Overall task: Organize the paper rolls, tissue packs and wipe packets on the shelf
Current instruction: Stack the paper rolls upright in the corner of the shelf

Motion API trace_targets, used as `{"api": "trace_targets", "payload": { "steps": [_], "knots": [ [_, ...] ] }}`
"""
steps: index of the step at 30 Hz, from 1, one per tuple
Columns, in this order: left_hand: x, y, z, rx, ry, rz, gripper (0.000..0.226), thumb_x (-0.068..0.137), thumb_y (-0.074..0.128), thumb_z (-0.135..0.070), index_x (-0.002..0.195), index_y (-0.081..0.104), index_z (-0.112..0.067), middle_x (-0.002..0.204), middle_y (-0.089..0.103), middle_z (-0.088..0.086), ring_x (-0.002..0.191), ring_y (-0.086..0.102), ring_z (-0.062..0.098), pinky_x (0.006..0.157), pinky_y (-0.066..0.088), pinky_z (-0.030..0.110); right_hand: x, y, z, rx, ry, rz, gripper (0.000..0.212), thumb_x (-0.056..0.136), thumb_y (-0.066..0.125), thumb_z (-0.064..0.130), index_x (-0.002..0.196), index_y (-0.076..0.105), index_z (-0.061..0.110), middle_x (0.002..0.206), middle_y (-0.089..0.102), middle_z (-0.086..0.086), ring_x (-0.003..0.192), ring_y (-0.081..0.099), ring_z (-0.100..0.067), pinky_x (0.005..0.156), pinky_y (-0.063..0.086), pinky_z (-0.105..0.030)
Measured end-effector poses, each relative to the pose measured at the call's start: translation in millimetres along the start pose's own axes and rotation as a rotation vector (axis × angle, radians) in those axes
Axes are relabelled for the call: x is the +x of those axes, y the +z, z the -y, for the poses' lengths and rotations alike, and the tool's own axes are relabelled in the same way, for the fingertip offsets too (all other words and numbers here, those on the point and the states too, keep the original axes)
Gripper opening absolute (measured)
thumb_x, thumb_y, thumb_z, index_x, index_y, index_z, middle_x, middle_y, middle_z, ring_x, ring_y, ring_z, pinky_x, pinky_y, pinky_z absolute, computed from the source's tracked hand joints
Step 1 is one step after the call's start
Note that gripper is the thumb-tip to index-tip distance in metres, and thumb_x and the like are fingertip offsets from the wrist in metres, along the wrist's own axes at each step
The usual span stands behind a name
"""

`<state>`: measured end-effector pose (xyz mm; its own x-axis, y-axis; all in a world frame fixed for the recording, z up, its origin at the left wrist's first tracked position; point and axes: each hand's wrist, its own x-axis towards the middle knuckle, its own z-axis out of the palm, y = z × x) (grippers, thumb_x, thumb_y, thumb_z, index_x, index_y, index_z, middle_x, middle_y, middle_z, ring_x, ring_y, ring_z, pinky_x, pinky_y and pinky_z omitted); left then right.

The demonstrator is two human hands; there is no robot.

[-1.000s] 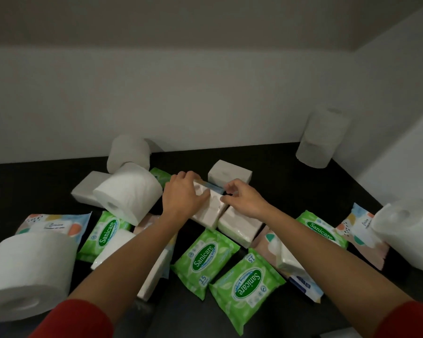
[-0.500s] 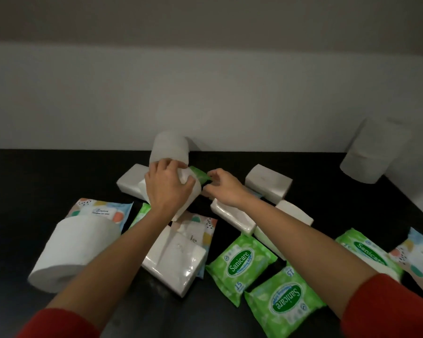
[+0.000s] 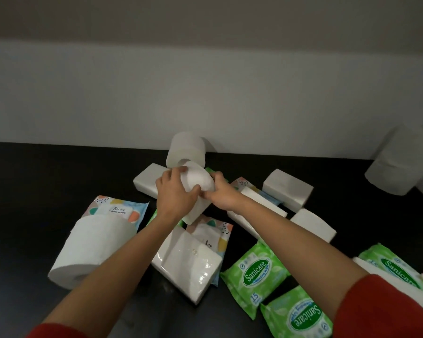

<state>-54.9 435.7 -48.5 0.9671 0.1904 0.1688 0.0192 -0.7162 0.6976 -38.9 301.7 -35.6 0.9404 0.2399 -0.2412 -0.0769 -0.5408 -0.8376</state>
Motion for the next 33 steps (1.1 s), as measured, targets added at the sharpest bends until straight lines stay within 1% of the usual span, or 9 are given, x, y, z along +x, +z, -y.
{"api": "trace_targets", "payload": {
  "steps": [4,9,13,19,23,25,28,30,33],
  "knots": [
    [5.8,-4.7,-2.5,-0.052,-0.059,0.016,0.054,0.084,0.066,-0.031,0.133,0.046,-0.024,0.138,0.042,0.006,0.128,0.034,0.024,0.101,0.037,0.039,3.5,-1.0,-0.4,0.047,-0.005,0.018,0.068,0.091,0.062,0.023,0.143,0.021,0.011,0.133,0.047,-0.009,0.115,0.049,-0.021,0.086,0.043,-0.03],
    [8.3,-7.4,-8.7,-0.119,-0.037,0.023,0.047,0.083,0.065,-0.031,0.127,0.053,-0.026,0.129,0.048,0.005,0.123,0.04,0.024,0.1,0.042,0.044,4.8,-4.5,2.2,0.237,-0.025,-0.002,0.066,0.088,0.066,0.026,0.143,0.029,0.02,0.124,0.052,0.0,0.102,0.052,-0.016,0.083,0.047,-0.03],
    [19.2,-13.7,-17.8,-0.206,0.018,-0.005,0.04,0.086,0.062,-0.032,0.125,0.055,-0.025,0.125,0.05,0.004,0.115,0.048,0.022,0.093,0.045,0.035,7.1,-20.9,6.5,0.331,-0.104,-0.096,0.066,0.086,0.069,0.021,0.142,0.035,0.019,0.129,0.051,-0.002,0.09,0.057,-0.009,0.071,0.05,-0.021],
    [32.8,-17.5,-48.6,-0.387,0.009,-0.046,0.038,0.093,0.048,-0.043,0.123,0.058,-0.022,0.118,0.058,-0.001,0.105,0.052,0.014,0.087,0.041,0.03,1.4,-65.2,12.8,0.536,-0.1,-0.21,0.06,0.088,0.066,0.018,0.141,0.039,0.015,0.122,0.057,-0.01,0.096,0.062,-0.023,0.085,0.053,-0.038],
    [44.5,-8.9,-69.6,-0.618,-0.158,0.048,0.044,0.092,0.041,-0.05,0.115,0.061,-0.018,0.114,0.063,0.004,0.105,0.057,0.023,0.092,0.042,0.037,-16.5,-100.3,4.7,0.799,-0.094,-0.239,0.041,0.092,0.059,0.014,0.132,0.049,0.01,0.11,0.065,-0.008,0.087,0.064,-0.017,0.073,0.053,-0.031],
    [46.1,0.1,-81.2,-0.74,-0.225,0.122,0.045,0.095,0.039,-0.048,0.115,0.062,-0.016,0.11,0.065,0.004,0.1,0.059,0.022,0.083,0.041,0.033,-28.1,-117.2,-4.8,0.909,-0.086,-0.234,0.029,0.095,0.055,0.017,0.122,0.054,0.008,0.1,0.066,-0.005,0.084,0.063,-0.017,0.071,0.052,-0.031],
    [43.7,20.8,-98.4,-0.911,-0.264,0.31,0.045,0.096,0.038,-0.047,0.114,0.062,-0.013,0.106,0.067,0.009,0.092,0.062,0.024,0.075,0.047,0.034,-43.8,-137.9,-23.2,1.103,-0.075,-0.259,0.024,0.097,0.049,0.024,0.113,0.059,0.01,0.095,0.067,-0.004,0.083,0.065,-0.017,0.068,0.055,-0.031],
    [40.7,36.9,-112.5,-1.019,-0.297,0.422,0.05,0.095,0.038,-0.049,0.119,0.06,-0.012,0.106,0.067,0.01,0.096,0.062,0.027,0.083,0.051,0.038,-53.8,-149.9,-37.6,1.225,-0.063,-0.318,0.024,0.098,0.046,0.027,0.108,0.062,0.012,0.092,0.071,-0.004,0.082,0.068,-0.017,0.07,0.057,-0.033],
    [34.6,60.1,-134.4,-1.115,-0.277,0.557,0.046,0.094,0.039,-0.05,0.112,0.061,-0.014,0.1,0.067,0.008,0.097,0.062,0.025,0.092,0.049,0.04,-73.2,-165.9,-59.4,1.34,-0.045,-0.409,0.028,0.101,0.041,0.029,0.103,0.064,0.013,0.087,0.074,-0.006,0.083,0.069,-0.021,0.073,0.055,-0.037]
  ]
}}
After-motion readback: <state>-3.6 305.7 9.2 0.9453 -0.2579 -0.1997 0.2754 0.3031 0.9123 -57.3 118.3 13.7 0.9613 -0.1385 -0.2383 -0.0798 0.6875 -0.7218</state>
